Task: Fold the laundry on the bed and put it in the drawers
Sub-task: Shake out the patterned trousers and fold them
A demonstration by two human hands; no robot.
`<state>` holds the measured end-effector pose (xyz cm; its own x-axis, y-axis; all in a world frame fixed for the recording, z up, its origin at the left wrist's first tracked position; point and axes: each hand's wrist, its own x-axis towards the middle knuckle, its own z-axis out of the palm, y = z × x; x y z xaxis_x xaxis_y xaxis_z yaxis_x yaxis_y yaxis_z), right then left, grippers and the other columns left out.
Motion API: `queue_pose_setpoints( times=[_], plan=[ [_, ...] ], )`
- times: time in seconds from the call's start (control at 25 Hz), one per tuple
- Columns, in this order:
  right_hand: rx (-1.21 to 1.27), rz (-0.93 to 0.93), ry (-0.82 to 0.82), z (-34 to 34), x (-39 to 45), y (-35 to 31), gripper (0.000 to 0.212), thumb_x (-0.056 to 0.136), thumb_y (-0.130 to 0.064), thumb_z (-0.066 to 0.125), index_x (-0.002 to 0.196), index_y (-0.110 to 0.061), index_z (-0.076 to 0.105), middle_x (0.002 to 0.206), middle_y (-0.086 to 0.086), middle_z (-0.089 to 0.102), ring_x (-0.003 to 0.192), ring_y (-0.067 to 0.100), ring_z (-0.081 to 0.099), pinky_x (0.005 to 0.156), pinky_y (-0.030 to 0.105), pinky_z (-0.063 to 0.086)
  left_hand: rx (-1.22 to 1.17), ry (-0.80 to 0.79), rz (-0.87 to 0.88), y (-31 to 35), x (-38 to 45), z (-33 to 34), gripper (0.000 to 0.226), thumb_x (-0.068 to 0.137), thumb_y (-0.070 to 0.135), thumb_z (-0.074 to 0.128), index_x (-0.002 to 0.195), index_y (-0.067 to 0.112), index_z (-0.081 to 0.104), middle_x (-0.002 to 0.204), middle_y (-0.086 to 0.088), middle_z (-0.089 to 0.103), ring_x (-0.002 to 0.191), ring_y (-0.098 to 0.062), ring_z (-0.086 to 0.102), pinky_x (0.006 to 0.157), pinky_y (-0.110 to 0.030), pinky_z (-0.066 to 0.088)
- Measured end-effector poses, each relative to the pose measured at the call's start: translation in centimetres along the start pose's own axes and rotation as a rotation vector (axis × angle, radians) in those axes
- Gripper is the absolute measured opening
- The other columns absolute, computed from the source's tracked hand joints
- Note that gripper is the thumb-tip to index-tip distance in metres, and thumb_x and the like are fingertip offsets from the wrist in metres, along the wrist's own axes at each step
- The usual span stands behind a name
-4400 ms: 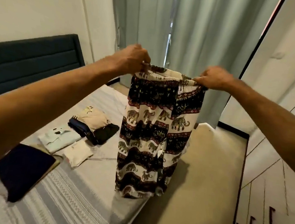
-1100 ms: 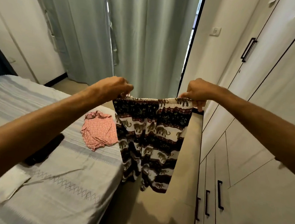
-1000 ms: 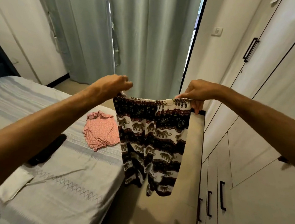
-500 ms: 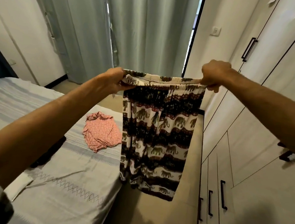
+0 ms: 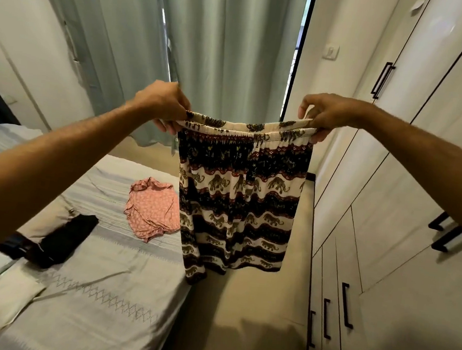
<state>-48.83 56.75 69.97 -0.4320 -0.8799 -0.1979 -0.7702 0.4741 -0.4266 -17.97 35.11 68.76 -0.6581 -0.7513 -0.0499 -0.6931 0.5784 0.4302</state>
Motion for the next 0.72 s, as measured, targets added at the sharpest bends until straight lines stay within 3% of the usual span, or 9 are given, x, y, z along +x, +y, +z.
queue_pose_setpoints(
  times=[0.12, 0.2, 0.28, 0.36, 0.44, 0.56, 0.64, 0.72],
  plan=[
    [-0.031, -0.153, -0.195, 2.3, -2.0, -1.1, 0.042, 0.101, 0.005, 0.053, 0.125, -0.023, 0.032, 0.119, 0.029, 0.062, 0.078, 0.039, 0.075, 0.064, 0.045, 0.065, -0.011, 0.003, -0.011, -2.0, 0.7, 0.3, 0.016, 0.098, 0.016, 0.069, 0.111, 0.019, 0.076, 0.084, -0.004, 0.078, 0.069, -0.014, 0.077, 0.055, -0.023, 0.061],
    [-0.165, -0.209, -0.276, 4.6, -4.9, -2.9, 0.038, 0.105, -0.006, 0.050, 0.123, -0.036, 0.035, 0.125, 0.023, 0.060, 0.087, 0.041, 0.073, 0.072, 0.046, 0.065, -0.017, 0.006, -0.025, -3.2, 1.3, 0.6, 0.012, 0.097, 0.018, 0.070, 0.106, 0.019, 0.077, 0.079, -0.003, 0.078, 0.068, -0.014, 0.077, 0.056, -0.024, 0.061],
    [-0.484, -0.352, -0.325, 7.6, -8.0, -4.8, 0.056, 0.106, -0.017, 0.048, 0.137, -0.059, 0.029, 0.130, 0.009, 0.053, 0.091, 0.026, 0.066, 0.073, 0.036, 0.061, 0.007, 0.003, -0.031, -3.8, 1.8, 1.1, 0.008, 0.096, 0.019, 0.071, 0.100, 0.021, 0.078, 0.072, 0.000, 0.077, 0.065, -0.013, 0.077, 0.057, -0.026, 0.061],
    [-0.809, -0.518, -0.404, 10.1, -9.9, -5.9, 0.084, 0.105, -0.020, 0.052, 0.147, -0.072, 0.000, 0.132, 0.005, 0.044, 0.089, 0.013, 0.056, 0.067, 0.027, 0.053, 0.021, -0.028, -0.012, -3.4, 2.1, 1.5, 0.007, 0.095, 0.021, 0.071, 0.097, 0.021, 0.078, 0.070, 0.002, 0.077, 0.064, -0.012, 0.076, 0.059, -0.028, 0.062],
    [-0.877, -0.479, -0.479, 11.3, -9.6, -5.5, 0.090, 0.105, -0.015, 0.051, 0.151, -0.069, -0.005, 0.134, 0.012, 0.053, 0.080, 0.016, 0.064, 0.061, 0.027, 0.058, 0.053, -0.091, 0.027, -2.5, 2.0, 2.2, 0.007, 0.095, 0.021, 0.072, 0.096, 0.022, 0.078, 0.071, 0.001, 0.078, 0.065, -0.012, 0.077, 0.065, -0.032, 0.065],
    [-0.658, -0.283, -0.409, 10.4, -7.0, -4.8, 0.083, 0.105, -0.007, 0.041, 0.160, -0.053, -0.001, 0.121, 0.021, 0.062, 0.069, 0.027, 0.075, 0.059, 0.033, 0.065, 0.103, -0.181, 0.086, -1.5, 1.7, 3.3, 0.009, 0.097, 0.019, 0.069, 0.098, 0.021, 0.078, 0.074, 0.001, 0.078, 0.066, -0.013, 0.077, 0.069, -0.034, 0.066],
    [-0.490, -0.178, -0.308, 9.3, -4.4, -4.1, 0.071, 0.105, -0.009, 0.035, 0.163, -0.041, 0.010, 0.101, 0.015, 0.065, 0.063, 0.025, 0.076, 0.059, 0.032, 0.064, 0.070, -0.272, 0.077, -1.3, 1.3, 3.9, 0.013, 0.099, 0.019, 0.065, 0.098, 0.023, 0.077, 0.076, 0.000, 0.079, 0.069, -0.014, 0.078, 0.065, -0.031, 0.065],
    [-0.356, -0.073, -0.239, 8.6, -2.4, -3.2, 0.063, 0.103, -0.012, 0.032, 0.161, -0.034, 0.028, 0.098, 0.013, 0.066, 0.066, 0.027, 0.077, 0.064, 0.035, 0.065, -0.021, -0.416, 0.045, -0.9, 0.5, 4.7, 0.015, 0.102, 0.019, 0.062, 0.097, 0.021, 0.076, 0.078, -0.002, 0.078, 0.071, -0.015, 0.077, 0.062, -0.029, 0.062]
  ],
)
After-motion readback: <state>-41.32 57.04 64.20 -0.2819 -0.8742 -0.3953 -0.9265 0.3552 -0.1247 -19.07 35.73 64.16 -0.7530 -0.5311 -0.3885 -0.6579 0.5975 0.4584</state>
